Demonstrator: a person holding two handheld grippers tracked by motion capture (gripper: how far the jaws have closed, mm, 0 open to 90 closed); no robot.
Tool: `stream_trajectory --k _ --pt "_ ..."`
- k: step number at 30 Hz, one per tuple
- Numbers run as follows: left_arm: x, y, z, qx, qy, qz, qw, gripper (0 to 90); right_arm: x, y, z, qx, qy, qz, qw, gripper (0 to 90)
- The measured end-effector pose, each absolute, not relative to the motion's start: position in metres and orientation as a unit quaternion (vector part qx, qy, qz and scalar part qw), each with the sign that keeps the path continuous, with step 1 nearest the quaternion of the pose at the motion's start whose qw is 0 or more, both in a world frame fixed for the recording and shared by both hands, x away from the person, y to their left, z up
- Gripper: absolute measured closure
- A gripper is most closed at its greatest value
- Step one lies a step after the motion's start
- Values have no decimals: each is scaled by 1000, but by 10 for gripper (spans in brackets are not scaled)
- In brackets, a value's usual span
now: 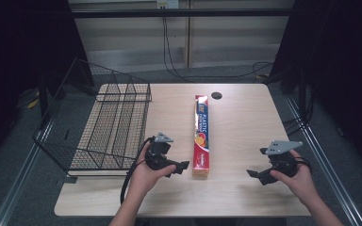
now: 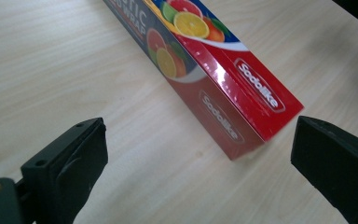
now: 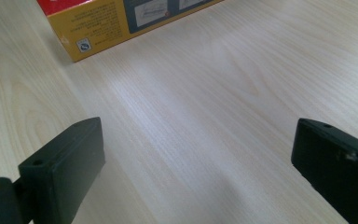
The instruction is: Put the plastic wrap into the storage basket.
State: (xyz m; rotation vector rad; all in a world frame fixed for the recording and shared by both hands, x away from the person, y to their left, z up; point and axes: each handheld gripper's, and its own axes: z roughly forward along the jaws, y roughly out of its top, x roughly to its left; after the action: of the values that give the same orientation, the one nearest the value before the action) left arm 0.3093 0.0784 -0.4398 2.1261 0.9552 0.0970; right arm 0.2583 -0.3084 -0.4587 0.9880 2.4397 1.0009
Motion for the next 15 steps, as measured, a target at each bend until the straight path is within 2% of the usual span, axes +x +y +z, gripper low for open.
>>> stream_trajectory --k 15 --pt "337 58 -430 839 396 47 370 38 257 -307 -458 347 852 355 165 28"
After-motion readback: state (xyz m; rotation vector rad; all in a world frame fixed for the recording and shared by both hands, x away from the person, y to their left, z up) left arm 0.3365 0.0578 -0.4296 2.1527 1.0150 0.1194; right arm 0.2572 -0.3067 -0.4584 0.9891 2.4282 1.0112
